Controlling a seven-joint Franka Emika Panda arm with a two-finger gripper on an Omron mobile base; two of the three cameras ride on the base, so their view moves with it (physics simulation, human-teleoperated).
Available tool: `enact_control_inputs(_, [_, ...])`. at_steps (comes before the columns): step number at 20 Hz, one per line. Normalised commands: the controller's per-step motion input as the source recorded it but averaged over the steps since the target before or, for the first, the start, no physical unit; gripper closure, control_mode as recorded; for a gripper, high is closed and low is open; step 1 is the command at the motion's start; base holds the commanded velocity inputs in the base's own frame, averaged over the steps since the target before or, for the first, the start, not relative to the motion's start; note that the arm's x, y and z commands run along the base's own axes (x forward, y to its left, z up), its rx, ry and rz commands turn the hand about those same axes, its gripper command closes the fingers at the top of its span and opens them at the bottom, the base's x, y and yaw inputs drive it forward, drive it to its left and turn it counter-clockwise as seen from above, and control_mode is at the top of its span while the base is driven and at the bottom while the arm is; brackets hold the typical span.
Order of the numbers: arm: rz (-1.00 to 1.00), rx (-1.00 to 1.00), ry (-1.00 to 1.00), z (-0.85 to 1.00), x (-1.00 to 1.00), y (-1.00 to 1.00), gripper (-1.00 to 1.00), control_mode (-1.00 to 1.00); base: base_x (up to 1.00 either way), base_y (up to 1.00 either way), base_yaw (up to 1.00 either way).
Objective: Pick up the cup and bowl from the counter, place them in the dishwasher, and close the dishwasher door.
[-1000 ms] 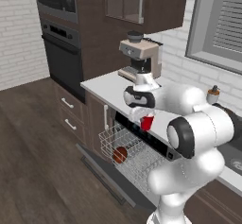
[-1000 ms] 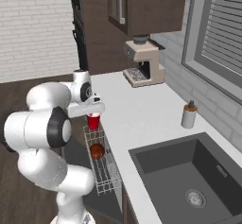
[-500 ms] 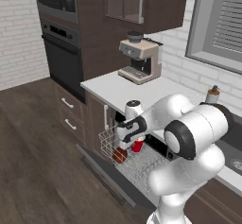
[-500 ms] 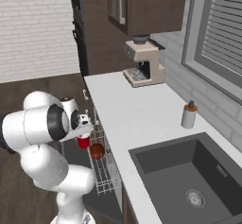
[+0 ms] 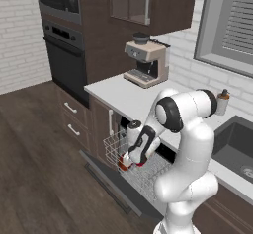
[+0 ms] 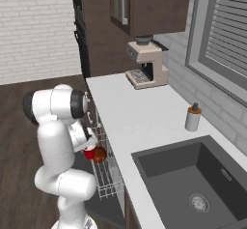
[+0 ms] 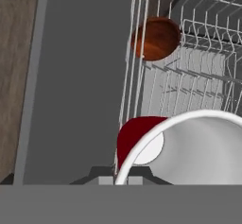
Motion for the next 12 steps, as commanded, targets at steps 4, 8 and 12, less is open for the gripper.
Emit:
enact_control_inputs(4, [-0.12, -0.06, 0.0, -0.33, 0.33, 0.08, 1.0, -1.0, 0.0, 0.0, 0.0])
enact_control_inputs(8, [-0.14, -0.02, 0.0, -0.21, 0.37, 0.01, 1.0, -1.0, 0.0, 0.0, 0.0])
enact_control_inputs(12, [-0.05, 0.01, 0.0, -0.02, 0.26, -0.03, 1.0, -1.0, 0.0, 0.0, 0.0])
